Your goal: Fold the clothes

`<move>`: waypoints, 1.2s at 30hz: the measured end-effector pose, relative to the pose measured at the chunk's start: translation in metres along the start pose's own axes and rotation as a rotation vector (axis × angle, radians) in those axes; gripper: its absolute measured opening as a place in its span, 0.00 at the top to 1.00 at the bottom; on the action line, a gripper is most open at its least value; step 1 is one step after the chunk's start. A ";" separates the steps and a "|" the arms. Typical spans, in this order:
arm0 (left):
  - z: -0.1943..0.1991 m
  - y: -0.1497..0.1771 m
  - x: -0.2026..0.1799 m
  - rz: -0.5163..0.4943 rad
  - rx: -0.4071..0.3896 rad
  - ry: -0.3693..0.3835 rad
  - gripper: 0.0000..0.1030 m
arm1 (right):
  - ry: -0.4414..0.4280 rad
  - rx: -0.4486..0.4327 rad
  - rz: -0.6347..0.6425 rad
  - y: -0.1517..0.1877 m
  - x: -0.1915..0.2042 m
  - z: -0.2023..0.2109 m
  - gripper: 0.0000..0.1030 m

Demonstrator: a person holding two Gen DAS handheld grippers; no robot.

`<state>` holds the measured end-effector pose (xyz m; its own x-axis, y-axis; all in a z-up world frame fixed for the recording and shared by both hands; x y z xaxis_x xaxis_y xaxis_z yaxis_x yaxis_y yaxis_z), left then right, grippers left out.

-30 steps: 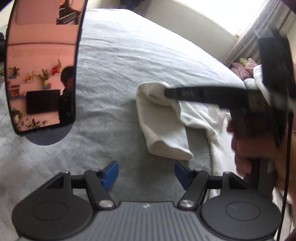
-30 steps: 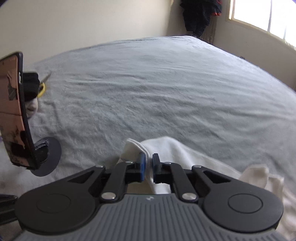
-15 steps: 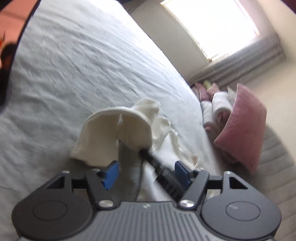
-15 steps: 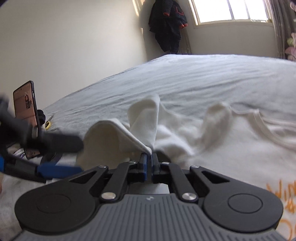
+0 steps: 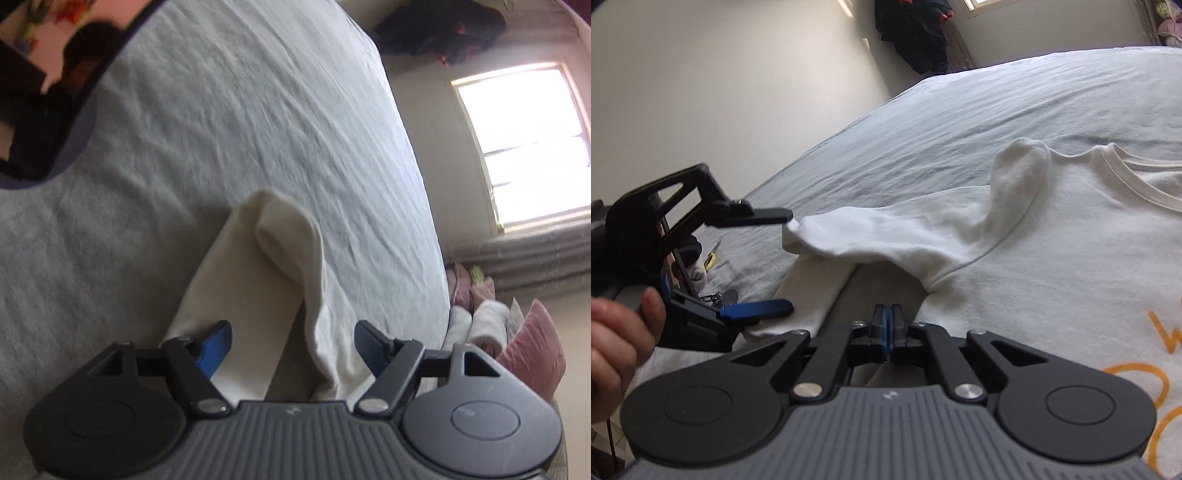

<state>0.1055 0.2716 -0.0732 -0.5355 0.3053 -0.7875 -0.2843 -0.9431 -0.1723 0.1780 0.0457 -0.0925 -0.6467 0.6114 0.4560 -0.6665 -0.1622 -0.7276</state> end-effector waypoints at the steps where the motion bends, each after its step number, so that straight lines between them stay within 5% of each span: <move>1: 0.001 -0.004 -0.001 0.008 -0.022 -0.005 0.28 | 0.000 0.001 0.002 0.000 0.001 -0.001 0.98; 5: -0.005 -0.021 0.001 0.088 -0.088 -0.031 0.29 | -0.006 -0.001 -0.011 0.001 -0.003 0.000 0.98; 10: -0.027 -0.034 -0.003 0.236 -0.112 -0.091 0.45 | -0.002 -0.003 -0.011 0.004 -0.008 0.005 0.98; 15: -0.039 -0.042 -0.019 0.177 -0.146 -0.196 0.78 | 0.002 -0.003 -0.009 0.004 -0.009 0.008 0.99; 19: -0.035 -0.037 -0.053 -0.105 -0.217 -0.233 0.87 | 0.004 -0.004 -0.009 0.005 -0.009 0.007 1.00; 25: -0.005 -0.007 -0.117 -0.669 -0.419 -0.110 0.86 | 0.004 -0.005 -0.015 0.006 -0.009 0.006 1.00; 28: 0.007 0.011 -0.132 -0.885 -0.525 -0.111 0.85 | 0.002 -0.005 -0.019 0.006 -0.010 0.007 1.00; 33: 0.019 0.018 -0.136 -1.067 -0.726 -0.194 0.85 | -0.001 -0.004 -0.024 0.005 -0.012 0.008 1.00; 36: 0.025 0.010 -0.134 -1.065 -0.675 -0.224 0.82 | -0.003 -0.003 -0.025 0.005 -0.013 0.009 1.00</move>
<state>0.1547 0.2247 0.0456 -0.4337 0.9006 0.0288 -0.2299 -0.0796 -0.9699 0.1799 0.0300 -0.0974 -0.6311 0.6132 0.4751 -0.6810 -0.1446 -0.7179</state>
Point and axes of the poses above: each gripper's, at about its wrist camera, not at the fingertips, and z roughly against the way its jaws point, x to its left, y to its underside, the point moved 3 cm from there along -z, roughly the way its jaws point, and after that the axes turned 2 degrees about x, right-handed, at the moved point
